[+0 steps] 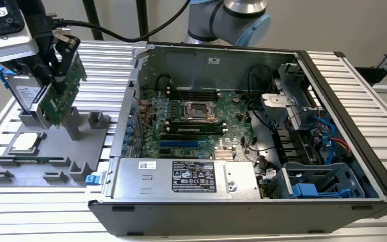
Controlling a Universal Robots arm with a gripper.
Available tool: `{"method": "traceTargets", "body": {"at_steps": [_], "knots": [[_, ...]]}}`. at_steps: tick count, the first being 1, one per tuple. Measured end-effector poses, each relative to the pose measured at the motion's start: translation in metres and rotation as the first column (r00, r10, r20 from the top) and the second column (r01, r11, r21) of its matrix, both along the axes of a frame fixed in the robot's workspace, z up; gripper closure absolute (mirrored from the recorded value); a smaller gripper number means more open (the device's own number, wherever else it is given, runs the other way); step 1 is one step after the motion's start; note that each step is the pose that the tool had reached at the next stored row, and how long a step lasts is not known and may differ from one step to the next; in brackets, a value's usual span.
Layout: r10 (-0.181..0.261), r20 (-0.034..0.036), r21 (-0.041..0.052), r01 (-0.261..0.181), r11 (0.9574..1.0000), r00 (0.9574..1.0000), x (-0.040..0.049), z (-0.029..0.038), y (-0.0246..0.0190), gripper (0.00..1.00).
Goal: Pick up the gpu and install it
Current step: 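Pick up the gpu and move the gpu toward the slot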
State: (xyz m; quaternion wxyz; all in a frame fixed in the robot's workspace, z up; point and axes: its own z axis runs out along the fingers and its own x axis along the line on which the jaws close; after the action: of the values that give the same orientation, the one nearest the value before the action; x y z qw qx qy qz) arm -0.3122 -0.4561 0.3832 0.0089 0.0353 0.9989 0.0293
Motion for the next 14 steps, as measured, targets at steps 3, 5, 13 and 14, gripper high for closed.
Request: {"method": "traceTargets", "body": {"at_steps": [3,5,13,14], "knots": [[0.0,0.0,0.0001,0.0,1.0,1.0,0.0,0.0012,0.0,1.0],[0.0,0.0,0.0,0.0,1.0,1.0,0.0,0.0021,0.0,1.0],[0.0,0.0,0.0,0.0,1.0,1.0,0.0,0.0067,0.0,1.0],[0.0,0.0,0.0,0.0,1.0,1.0,0.0,0.0075,0.0,1.0]]}}
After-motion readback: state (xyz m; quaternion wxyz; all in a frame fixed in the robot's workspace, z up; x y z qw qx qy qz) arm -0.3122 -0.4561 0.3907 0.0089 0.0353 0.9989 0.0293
